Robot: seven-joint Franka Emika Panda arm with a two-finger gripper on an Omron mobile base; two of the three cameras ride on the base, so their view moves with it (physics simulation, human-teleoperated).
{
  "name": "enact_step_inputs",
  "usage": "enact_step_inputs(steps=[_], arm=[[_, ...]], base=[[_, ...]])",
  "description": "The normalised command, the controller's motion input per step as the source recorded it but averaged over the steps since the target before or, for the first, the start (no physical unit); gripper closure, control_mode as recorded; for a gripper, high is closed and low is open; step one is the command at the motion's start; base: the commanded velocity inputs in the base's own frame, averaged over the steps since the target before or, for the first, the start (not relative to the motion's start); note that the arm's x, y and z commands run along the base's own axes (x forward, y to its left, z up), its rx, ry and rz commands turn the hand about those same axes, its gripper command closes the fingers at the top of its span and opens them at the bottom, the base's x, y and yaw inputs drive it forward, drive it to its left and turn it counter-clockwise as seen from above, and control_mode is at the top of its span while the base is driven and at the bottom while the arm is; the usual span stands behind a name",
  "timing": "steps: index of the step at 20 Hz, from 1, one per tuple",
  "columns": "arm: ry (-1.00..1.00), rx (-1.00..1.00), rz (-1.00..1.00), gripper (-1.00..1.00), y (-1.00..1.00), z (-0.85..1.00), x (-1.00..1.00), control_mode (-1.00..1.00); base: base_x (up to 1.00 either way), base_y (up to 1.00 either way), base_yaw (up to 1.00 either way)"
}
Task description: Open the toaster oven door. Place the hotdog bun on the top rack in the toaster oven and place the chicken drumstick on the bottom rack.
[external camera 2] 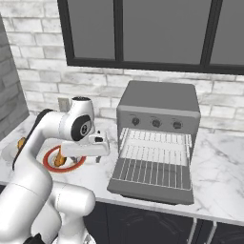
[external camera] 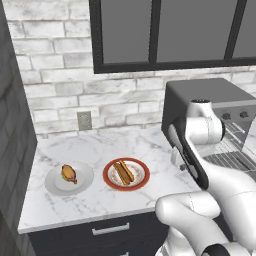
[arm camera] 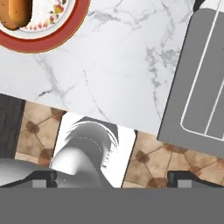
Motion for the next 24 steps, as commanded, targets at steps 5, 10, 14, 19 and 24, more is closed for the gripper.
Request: enact_step_inputs(steps=[5,10,14,19,24], arm=[[0.0,0.0,0.04,-1.0,0.26,-0.06,0.0,-1.0],[0.03,0.0,0.0,-1.0,0.32,-0.12,0.07,-1.0],[0.18,-0.01,0.0,-1.0,0.13,0.0,0.21,-1.0],[0.18,0.0,-0.01,-1.0,0.12,0.03,0.22,-1.0],[0.07,0.0,0.0,-1.0,0.1,0.19,0.15,-1.0]], base=[[0.0,0.0,0.0],[0.0,0.0,0.0],[0.0,0.0,0.0],[0.0,0.0,0.0],[0.0,0.0,0.0]])
